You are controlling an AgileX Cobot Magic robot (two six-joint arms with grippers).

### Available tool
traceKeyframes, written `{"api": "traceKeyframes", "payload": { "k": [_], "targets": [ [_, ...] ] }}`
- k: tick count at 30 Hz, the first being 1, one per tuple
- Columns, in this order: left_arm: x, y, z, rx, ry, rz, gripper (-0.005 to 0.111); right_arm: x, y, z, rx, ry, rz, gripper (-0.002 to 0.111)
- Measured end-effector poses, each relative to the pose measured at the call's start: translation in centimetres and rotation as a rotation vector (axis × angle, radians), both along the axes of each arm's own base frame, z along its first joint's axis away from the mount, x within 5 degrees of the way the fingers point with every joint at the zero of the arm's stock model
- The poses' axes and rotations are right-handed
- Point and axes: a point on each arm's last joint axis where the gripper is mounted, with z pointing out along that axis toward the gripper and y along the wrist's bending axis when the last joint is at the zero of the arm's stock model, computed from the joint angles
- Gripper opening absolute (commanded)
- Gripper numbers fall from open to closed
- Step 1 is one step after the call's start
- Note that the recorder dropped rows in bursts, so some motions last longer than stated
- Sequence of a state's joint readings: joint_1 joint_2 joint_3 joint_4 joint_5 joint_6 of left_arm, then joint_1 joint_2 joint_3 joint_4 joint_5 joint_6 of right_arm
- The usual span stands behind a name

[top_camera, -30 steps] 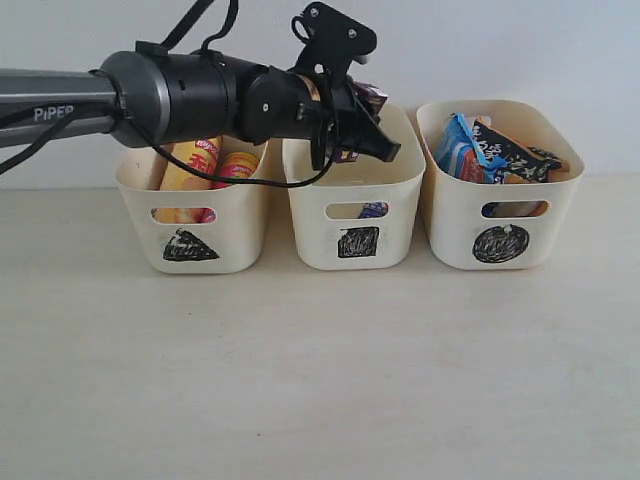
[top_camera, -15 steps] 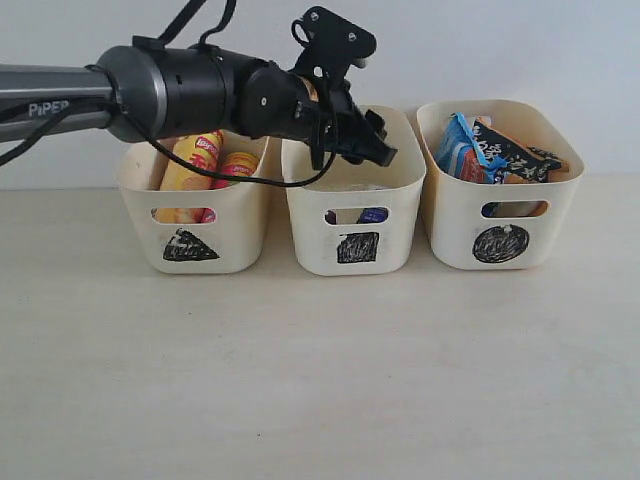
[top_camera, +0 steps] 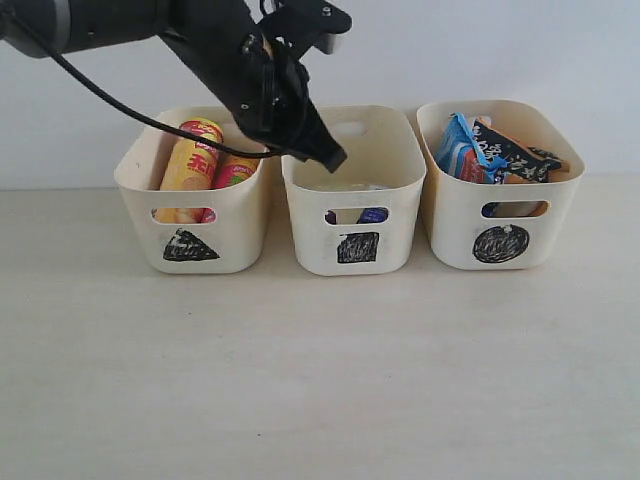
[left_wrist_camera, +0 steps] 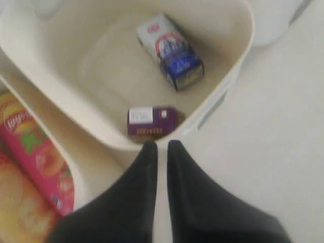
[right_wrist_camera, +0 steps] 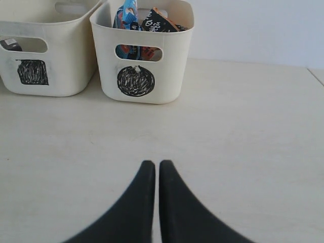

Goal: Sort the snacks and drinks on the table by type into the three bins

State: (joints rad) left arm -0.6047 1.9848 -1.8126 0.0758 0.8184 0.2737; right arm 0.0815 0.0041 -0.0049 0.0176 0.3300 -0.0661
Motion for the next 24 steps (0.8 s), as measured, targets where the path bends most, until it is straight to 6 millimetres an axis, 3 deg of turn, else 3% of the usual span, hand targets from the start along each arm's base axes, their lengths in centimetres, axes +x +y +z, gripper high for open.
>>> {"api": "traceKeyframes", "payload": {
  "k": [5,12,24],
  "targets": [
    [-1.8,1.6,0.6,0.096,0.07,0.01,0.004,0.0,0.0,0.0,0.0,0.0,0.0,0.0],
    [-5.0,3.8,1.5,0.078,0.082,0.039,0.004,0.0,0.0,0.0,0.0,0.0,0.0,0.0],
    [-12.8,9.0,2.2,-0.044,0.03,0.093,0.004,0.0,0.0,0.0,0.002,0.0,0.0,0.0]
  ]
}}
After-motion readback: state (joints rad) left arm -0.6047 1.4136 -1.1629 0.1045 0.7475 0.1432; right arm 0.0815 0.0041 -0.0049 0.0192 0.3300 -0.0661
